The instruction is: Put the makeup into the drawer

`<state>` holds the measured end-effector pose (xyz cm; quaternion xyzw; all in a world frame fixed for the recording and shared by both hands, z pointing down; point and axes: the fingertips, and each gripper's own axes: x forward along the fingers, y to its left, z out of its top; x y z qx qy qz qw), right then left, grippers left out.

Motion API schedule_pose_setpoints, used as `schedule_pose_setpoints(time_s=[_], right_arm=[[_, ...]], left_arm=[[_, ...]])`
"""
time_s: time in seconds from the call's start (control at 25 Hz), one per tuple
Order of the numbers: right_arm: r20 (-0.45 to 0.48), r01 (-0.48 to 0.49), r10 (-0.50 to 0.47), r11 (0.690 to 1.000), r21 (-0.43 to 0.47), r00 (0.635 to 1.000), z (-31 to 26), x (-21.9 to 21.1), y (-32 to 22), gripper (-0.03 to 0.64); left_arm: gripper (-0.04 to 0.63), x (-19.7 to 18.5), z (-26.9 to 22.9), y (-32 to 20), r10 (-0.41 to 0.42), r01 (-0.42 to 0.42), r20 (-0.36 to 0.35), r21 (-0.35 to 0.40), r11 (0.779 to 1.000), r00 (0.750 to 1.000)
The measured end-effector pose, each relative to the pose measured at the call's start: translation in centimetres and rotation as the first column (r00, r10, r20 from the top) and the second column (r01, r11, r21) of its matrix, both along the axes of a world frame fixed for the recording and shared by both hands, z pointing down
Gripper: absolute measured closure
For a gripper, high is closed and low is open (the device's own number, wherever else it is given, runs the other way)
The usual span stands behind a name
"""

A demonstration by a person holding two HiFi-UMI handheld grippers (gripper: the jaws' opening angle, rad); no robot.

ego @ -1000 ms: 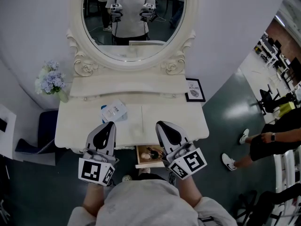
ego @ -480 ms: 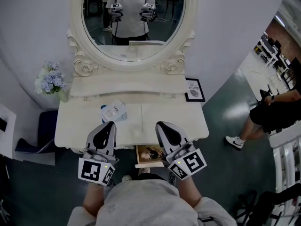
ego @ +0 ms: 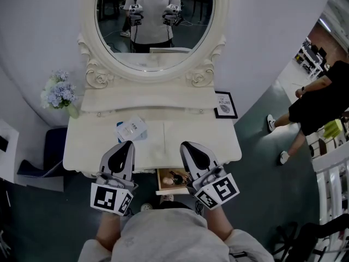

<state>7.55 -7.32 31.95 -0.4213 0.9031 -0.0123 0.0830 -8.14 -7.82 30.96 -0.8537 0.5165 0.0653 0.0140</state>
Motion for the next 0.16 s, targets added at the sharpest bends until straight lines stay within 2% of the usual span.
schedule_pose_setpoints(time_s=[0.16], right_arm=[[0.001, 0.005, -0.005, 1.0, 0.003, 1.0, -0.04, 0.09, 0.12, 0.594]], left_arm=[[0.583, 0.16, -0.04, 0.06, -0.002, 0.002, -0.003, 0.0, 1.0, 1.0]])
